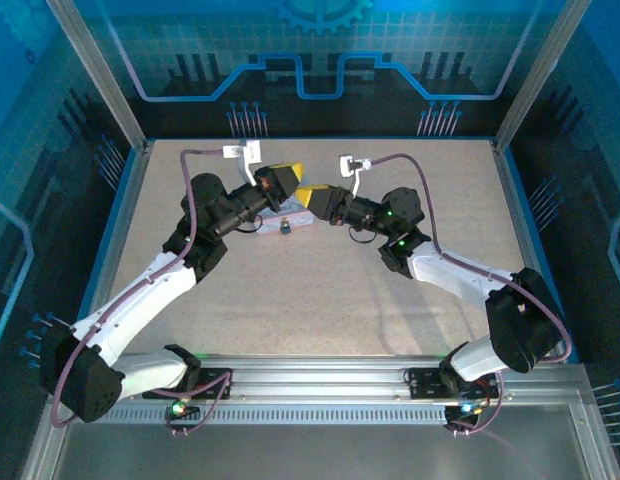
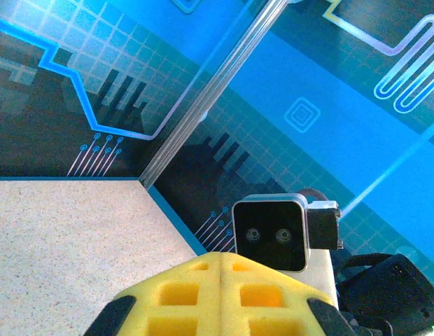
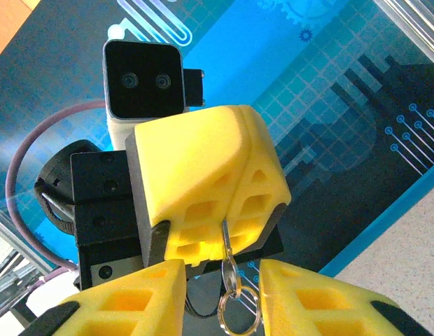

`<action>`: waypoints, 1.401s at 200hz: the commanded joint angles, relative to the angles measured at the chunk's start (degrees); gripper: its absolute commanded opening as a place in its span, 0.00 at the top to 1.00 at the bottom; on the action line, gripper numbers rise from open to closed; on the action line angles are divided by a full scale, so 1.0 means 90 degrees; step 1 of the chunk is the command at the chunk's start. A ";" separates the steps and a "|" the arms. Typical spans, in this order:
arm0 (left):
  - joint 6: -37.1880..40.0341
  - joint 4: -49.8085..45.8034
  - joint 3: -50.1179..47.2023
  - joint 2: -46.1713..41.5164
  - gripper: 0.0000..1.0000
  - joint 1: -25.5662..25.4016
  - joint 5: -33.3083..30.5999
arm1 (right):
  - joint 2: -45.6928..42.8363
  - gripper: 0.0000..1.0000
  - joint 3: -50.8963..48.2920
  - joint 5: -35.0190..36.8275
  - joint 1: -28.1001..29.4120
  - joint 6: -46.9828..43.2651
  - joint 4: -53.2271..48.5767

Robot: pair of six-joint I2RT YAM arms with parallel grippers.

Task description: Unlock the padlock with the key

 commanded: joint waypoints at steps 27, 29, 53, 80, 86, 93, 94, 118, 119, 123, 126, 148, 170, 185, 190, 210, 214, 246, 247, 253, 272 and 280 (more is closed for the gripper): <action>-0.0183 0.0360 -0.0002 0.0029 1.00 0.0075 -0.0151 | 0.0060 0.70 0.0122 -0.0004 0.0097 0.0002 0.0150; -0.0190 0.0361 -0.0005 0.0034 1.00 0.0072 -0.0148 | 0.0066 0.71 0.0124 0.0001 0.0097 0.0004 0.0149; -0.0215 0.0380 -0.0021 0.0041 1.00 0.0070 -0.0148 | 0.0092 0.72 0.0161 -0.0015 0.0134 -0.0013 0.0144; -0.0249 0.0401 -0.0031 0.0055 1.00 0.0082 -0.0161 | 0.0126 0.73 0.0209 -0.0024 0.0138 -0.0015 0.0130; -0.0257 0.0405 -0.0030 0.0061 1.00 0.0080 -0.0158 | 0.0136 0.74 0.0219 -0.0023 0.0153 -0.0017 0.0130; -0.0266 0.0410 -0.0040 0.0056 1.00 0.0081 -0.0160 | 0.0142 0.74 0.0232 -0.0023 0.0156 -0.0016 0.0133; -0.0268 0.0410 -0.0036 0.0061 1.00 0.0081 -0.0156 | 0.0144 0.74 0.0232 -0.0023 0.0156 -0.0025 0.0131; -0.0300 0.0456 -0.0056 0.0076 1.00 0.0088 -0.0158 | 0.0156 0.76 0.0254 -0.0013 0.0166 -0.0021 0.0132; -0.0300 0.0458 -0.0058 0.0081 1.00 0.0089 -0.0159 | 0.0156 0.76 0.0258 -0.0004 0.0166 -0.0018 0.0131; -0.0308 0.0459 -0.0059 0.0076 1.00 0.0090 -0.0159 | 0.0156 0.76 0.0257 0.0002 0.0165 -0.0024 0.0130; -0.0310 0.0458 -0.0061 0.0075 1.00 0.0095 -0.0161 | 0.0156 0.76 0.0253 -0.0002 0.0161 -0.0025 0.0125; -0.0326 0.0469 -0.0078 0.0069 1.00 0.0100 -0.0156 | 0.0141 0.76 0.0253 0.0036 0.0157 -0.0025 0.0110; -0.0339 0.0484 -0.0099 0.0059 1.00 0.0110 -0.0149 | 0.0127 0.77 0.0253 0.0074 0.0156 -0.0043 0.0105; -0.0360 0.0483 -0.0109 0.0056 1.00 0.0117 -0.0158 | 0.0119 0.78 0.0264 0.0094 0.0146 -0.0043 0.0075; -0.0359 0.0493 -0.0119 0.0061 1.00 0.0124 -0.0158 | 0.0117 0.79 0.0269 0.0106 0.0138 -0.0039 0.0068; -0.0383 0.0517 -0.0131 0.0057 1.00 0.0135 -0.0161 | 0.0108 0.80 0.0251 0.0154 0.0130 -0.0027 0.0057; -0.0388 0.0519 -0.0130 0.0062 1.00 0.0140 -0.0156 | 0.0107 0.80 0.0240 0.0161 0.0134 -0.0018 0.0061; -0.0393 0.0557 -0.0145 0.0073 1.00 0.0139 -0.0153 | 0.0107 0.82 0.0231 0.0245 0.0136 0.0046 0.0059; -0.0391 0.0557 -0.0147 0.0069 1.00 0.0139 -0.0152 | 0.0107 0.82 0.0231 0.0248 0.0136 0.0049 0.0060; -0.0398 0.0556 -0.0144 0.0073 1.00 0.0139 -0.0151 | 0.0119 0.82 0.0228 0.0247 0.0135 0.0063 0.0078; -0.0432 0.0596 -0.0167 0.0085 1.00 0.0139 -0.0133 | 0.0136 0.83 0.0259 0.0254 0.0134 0.0083 0.0093; -0.0447 0.0601 -0.0168 0.0090 1.00 0.0139 -0.0127 | 0.0146 0.82 0.0259 0.0261 0.0136 0.0092 0.0093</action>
